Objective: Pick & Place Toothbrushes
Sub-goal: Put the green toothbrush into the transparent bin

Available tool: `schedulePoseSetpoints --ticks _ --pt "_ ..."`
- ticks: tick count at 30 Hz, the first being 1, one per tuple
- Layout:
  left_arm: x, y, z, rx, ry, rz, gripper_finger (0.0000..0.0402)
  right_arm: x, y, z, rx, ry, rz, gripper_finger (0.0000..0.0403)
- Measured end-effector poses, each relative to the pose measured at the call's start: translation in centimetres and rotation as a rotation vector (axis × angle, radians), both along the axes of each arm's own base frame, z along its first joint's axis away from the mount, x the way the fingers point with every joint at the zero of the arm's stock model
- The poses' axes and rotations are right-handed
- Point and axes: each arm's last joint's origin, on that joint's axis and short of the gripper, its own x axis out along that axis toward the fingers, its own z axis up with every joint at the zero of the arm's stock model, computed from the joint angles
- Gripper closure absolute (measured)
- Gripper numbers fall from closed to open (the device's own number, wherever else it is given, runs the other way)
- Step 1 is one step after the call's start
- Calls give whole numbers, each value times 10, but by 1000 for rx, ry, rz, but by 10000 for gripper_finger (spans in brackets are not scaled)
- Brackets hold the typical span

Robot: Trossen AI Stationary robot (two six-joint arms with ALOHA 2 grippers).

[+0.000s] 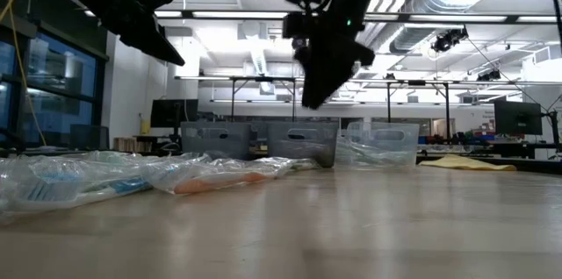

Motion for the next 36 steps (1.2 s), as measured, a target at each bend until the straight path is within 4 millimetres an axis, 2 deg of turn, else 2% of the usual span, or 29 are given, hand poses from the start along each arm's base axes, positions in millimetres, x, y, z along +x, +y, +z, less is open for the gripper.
schedulePoseSetpoints --ticks 4,8,14,21,30,36 --pt "0 0 0 -2 3 0 238 15 10 -32 -90 74 136 241" --pt "0 0 0 -2 2 -1 238 25 9 -55 -203 102 130 241" --pt "0 0 0 -2 2 -1 238 34 5 -82 -169 116 136 241" --pt "0 0 0 -2 3 -2 238 36 12 -87 -164 125 145 258" --pt "0 0 0 -3 3 -2 238 35 31 -88 -146 139 148 383" --pt "0 0 -1 -5 8 -2 238 29 44 -83 -138 162 100 381"
